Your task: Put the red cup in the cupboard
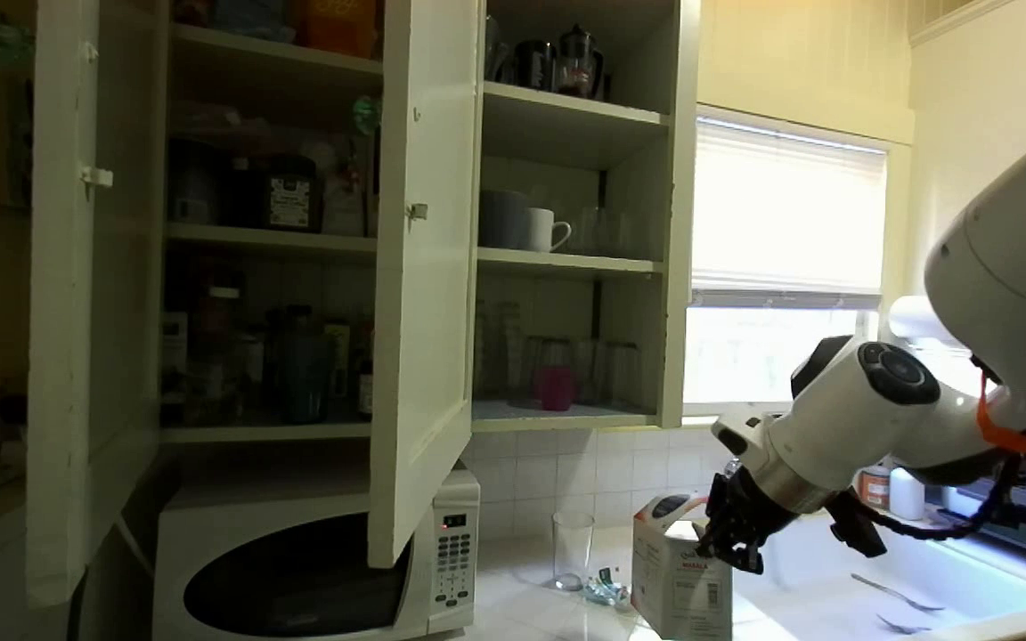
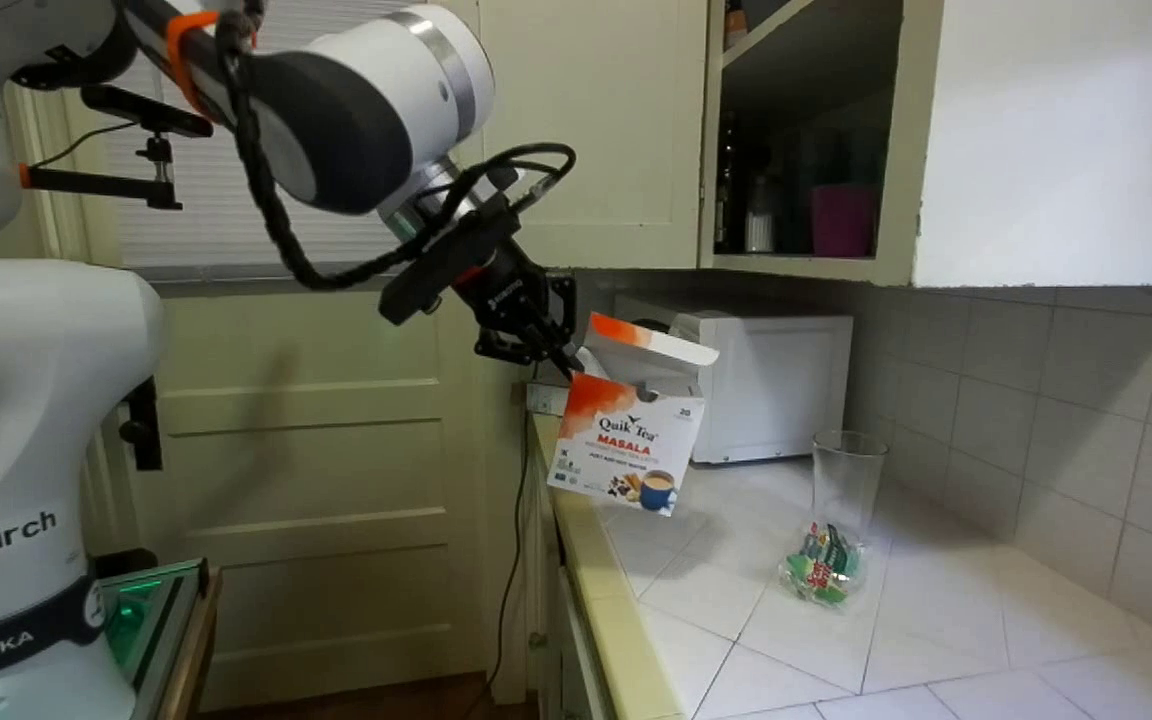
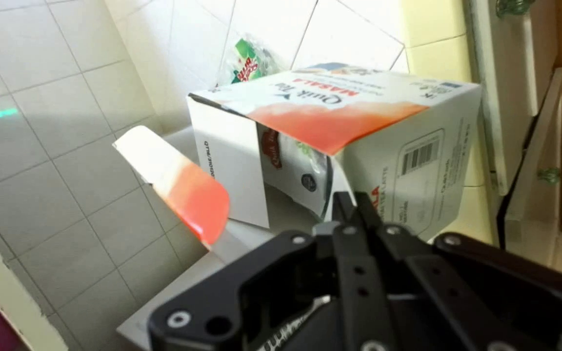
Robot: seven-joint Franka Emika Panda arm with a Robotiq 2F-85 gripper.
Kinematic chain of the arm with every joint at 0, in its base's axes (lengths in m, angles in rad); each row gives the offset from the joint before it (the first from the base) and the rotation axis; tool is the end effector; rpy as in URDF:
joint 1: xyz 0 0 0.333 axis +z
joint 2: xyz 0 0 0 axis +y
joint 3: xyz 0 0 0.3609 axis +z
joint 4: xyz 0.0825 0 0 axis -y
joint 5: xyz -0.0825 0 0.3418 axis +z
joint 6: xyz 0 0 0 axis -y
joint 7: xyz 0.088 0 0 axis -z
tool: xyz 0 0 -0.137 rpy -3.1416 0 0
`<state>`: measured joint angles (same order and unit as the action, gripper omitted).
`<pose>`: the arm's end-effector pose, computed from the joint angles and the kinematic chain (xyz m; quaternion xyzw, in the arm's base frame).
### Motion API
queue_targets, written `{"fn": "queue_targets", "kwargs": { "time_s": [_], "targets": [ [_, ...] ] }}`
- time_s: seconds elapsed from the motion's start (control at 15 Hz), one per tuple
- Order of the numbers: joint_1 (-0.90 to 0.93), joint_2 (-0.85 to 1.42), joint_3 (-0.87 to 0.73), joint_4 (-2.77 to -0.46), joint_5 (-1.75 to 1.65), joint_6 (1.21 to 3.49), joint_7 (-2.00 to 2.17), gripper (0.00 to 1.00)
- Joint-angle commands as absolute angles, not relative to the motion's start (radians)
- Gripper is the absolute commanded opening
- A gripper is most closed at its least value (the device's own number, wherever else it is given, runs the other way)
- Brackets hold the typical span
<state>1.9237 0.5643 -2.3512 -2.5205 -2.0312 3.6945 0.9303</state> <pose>0.3464 0.0190 0.4398 0.8240 0.4502 0.2620 0.2229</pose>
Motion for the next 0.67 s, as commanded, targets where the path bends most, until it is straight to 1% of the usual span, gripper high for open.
{"fn": "queue_targets", "kwargs": {
  "time_s": [0.0,0.07,0.13,0.27,0.4,0.6],
  "targets": [
    [1.845,0.58,-2.251,-2.554,-1.755,3.638,0.747,0.01],
    [1.824,0.579,-2.205,-2.545,-1.691,3.631,0.706,0.01],
    [1.877,0.519,-2.207,-2.514,-1.723,3.561,0.731,0.01],
    [1.828,0.491,-2.099,-2.475,-1.707,3.498,0.704,0.01],
    [1.752,0.436,-1.963,-2.426,-1.739,3.429,0.707,0.01],
    [1.599,0.427,-1.756,-2.369,-1.744,3.343,0.686,0.01]
  ]
}}
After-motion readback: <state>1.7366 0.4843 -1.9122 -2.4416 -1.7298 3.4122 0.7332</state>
